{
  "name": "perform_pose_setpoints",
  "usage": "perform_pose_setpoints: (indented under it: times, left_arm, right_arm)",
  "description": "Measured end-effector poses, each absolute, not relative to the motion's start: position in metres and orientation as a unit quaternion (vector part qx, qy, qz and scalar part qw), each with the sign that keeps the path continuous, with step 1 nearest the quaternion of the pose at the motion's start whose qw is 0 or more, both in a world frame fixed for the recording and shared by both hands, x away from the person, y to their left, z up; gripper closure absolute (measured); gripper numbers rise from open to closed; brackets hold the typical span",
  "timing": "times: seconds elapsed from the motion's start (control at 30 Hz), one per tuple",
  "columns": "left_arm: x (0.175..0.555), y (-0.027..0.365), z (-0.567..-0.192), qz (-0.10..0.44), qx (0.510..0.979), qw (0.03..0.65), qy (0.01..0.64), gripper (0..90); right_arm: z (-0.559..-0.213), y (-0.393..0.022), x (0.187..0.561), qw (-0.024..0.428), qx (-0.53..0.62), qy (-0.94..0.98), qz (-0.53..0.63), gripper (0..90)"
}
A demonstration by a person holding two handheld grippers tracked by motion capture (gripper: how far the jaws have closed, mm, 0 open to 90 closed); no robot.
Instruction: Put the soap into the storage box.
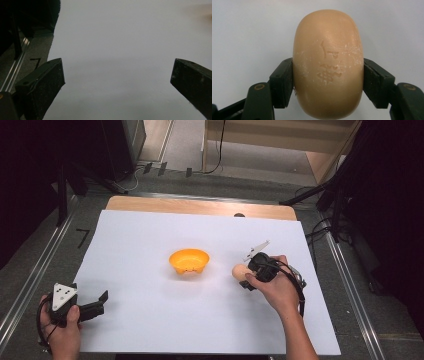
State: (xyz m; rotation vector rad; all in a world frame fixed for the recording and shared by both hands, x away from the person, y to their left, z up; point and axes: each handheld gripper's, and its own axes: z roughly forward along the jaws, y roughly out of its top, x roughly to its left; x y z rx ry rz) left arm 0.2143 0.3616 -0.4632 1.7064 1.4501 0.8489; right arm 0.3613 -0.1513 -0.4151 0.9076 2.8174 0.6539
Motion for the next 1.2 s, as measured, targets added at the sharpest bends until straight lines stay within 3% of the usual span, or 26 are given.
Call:
perform_pose_setpoints:
  times: [1.2]
  left_arm:
    - [0.215, 0.362, -0.463, 0.326, 0.664, 0.365, 0.565, 0.0]
  right_arm:
    - [-0.383, -0.1, 0.392, 0.055, 0.193, 0.951, 0.237, 33.6]
